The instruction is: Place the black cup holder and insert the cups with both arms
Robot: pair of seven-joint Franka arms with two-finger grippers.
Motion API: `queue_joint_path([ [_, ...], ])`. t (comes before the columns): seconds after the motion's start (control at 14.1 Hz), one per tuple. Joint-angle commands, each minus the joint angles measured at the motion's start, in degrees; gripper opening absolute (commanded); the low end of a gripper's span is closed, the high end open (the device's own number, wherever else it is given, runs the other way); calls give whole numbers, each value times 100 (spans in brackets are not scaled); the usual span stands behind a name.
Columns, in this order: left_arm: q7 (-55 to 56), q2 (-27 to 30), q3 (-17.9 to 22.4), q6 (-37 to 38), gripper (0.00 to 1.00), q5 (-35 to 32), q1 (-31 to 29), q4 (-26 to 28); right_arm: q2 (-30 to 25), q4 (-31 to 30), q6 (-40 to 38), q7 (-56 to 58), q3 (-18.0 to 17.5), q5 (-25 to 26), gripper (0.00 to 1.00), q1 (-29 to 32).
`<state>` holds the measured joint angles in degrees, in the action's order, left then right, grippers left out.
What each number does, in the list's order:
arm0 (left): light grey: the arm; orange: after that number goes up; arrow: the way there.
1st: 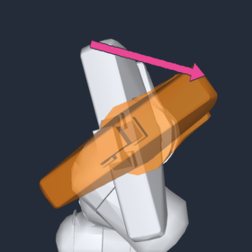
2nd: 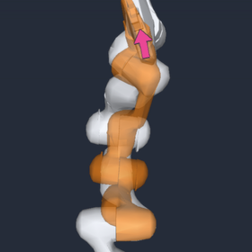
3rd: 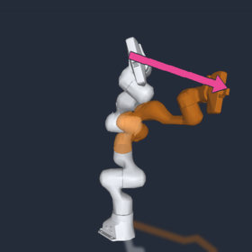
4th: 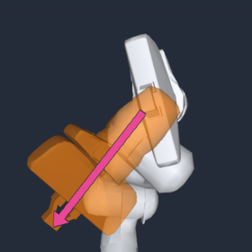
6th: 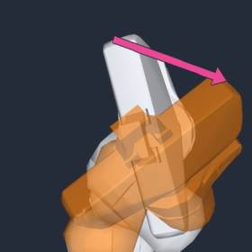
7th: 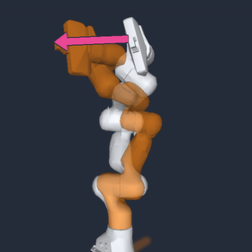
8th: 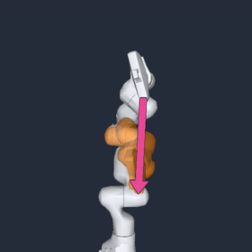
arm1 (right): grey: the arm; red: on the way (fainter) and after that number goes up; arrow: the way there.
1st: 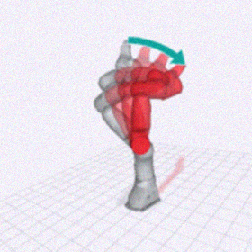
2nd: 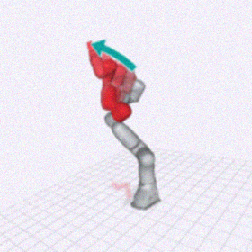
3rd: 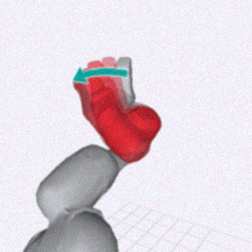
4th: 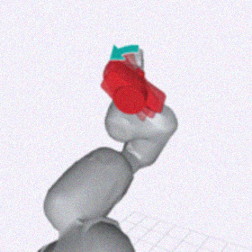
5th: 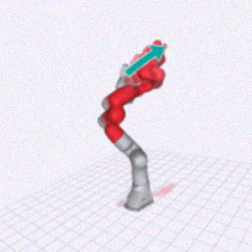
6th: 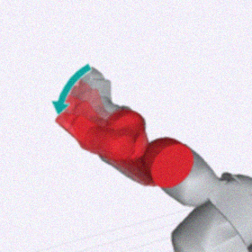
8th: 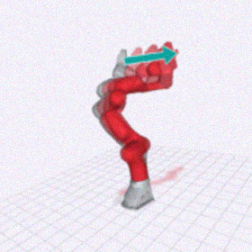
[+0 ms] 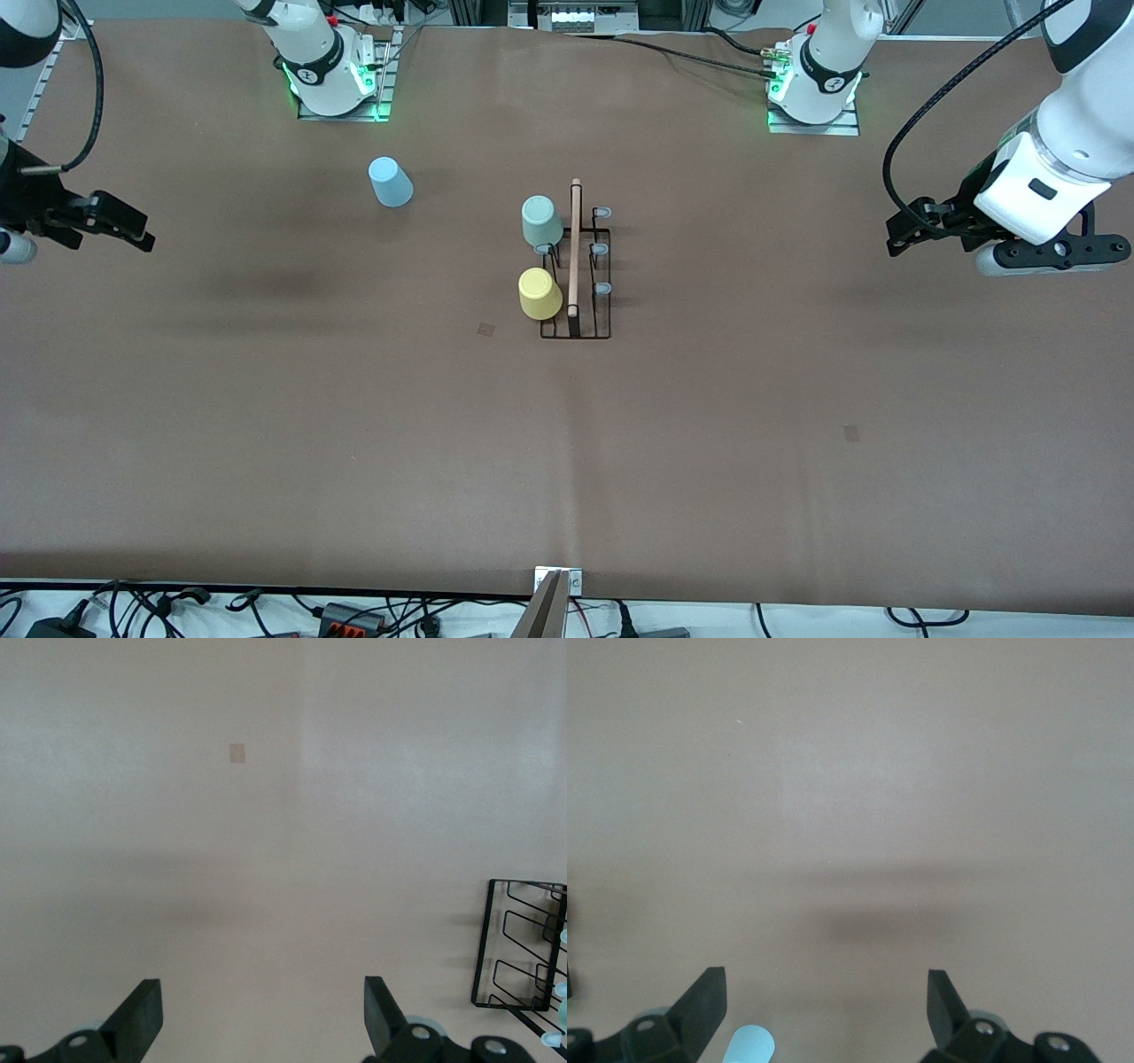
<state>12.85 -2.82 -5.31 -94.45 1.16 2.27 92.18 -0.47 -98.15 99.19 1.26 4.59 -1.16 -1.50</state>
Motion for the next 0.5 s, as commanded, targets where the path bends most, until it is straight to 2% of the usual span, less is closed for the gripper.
queue_joint_path([
  [0.0, -90, -61, 3, 23, 100, -72, 45, -130, -225, -178, -101, 102, -55, 90, 100, 36],
  [0.43, -72, -52, -14, 93, 100, -81, 63, -130, -234, -161, -119, 41, -55, 81, 100, 18],
])
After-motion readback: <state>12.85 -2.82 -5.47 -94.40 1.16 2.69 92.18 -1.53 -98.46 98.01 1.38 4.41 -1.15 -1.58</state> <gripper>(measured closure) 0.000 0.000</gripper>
